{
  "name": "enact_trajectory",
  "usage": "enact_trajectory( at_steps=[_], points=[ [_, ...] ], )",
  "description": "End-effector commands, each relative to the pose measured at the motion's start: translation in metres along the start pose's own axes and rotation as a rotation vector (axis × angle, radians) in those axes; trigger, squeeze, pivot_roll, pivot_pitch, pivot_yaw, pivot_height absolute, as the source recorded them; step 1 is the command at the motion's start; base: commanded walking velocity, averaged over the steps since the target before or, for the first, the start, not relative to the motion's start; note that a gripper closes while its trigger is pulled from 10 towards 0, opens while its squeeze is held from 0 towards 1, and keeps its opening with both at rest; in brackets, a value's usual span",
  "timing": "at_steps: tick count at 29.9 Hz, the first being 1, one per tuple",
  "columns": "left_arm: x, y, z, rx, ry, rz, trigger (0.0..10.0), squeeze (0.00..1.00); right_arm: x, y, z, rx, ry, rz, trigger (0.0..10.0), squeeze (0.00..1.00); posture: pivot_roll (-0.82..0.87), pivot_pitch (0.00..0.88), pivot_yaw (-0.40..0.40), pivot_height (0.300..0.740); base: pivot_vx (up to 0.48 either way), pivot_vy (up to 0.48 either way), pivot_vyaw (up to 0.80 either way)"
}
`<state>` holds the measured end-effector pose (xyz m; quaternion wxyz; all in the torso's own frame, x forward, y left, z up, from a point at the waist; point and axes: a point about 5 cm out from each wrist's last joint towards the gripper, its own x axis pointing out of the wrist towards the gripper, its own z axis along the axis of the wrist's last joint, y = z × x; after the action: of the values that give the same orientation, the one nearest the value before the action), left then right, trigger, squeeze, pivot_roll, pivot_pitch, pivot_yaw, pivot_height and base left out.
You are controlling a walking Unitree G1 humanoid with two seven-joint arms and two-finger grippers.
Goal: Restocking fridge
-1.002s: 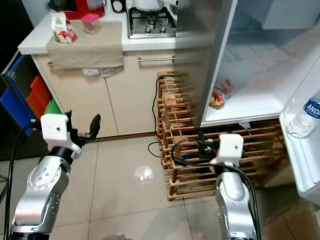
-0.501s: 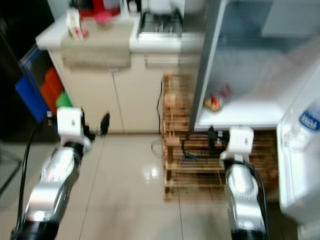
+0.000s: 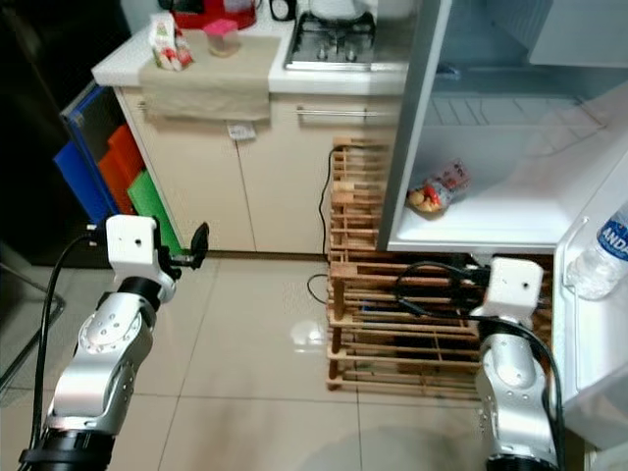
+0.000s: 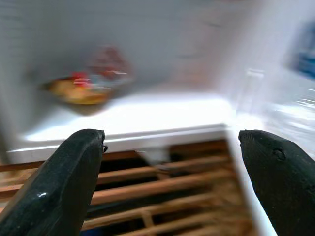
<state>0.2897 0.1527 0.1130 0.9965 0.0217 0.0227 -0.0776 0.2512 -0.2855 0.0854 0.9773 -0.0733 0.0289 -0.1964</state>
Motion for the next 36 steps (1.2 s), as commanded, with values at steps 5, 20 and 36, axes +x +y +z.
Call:
enact_trajectory(
  at_steps=[5,20,36],
  points=[
    [0.006,-0.045,-0.002,-0.068,0.013,-0.439,10.0,0.00,-0.002,-0.022,-0.008,-0.043,0.052,-0.123,10.0,0.00,-0.08,0.000,0.054,0.740,0.000,0.000,0.00],
    [0.002,-0.082,0.026,-0.194,-0.067,-0.839,10.0,0.00,0.006,-0.088,0.006,-0.138,0.065,-0.376,10.0,0.00,-0.11,0.000,0.081,0.740,0.000,0.000,0.00],
    [0.019,-0.067,0.022,-0.115,-0.057,-0.617,10.0,0.00,0.010,-0.040,0.015,-0.057,-0.020,-0.210,10.0,0.00,-0.11,0.000,0.085,0.740,0.000,0.000,0.00]
  ],
)
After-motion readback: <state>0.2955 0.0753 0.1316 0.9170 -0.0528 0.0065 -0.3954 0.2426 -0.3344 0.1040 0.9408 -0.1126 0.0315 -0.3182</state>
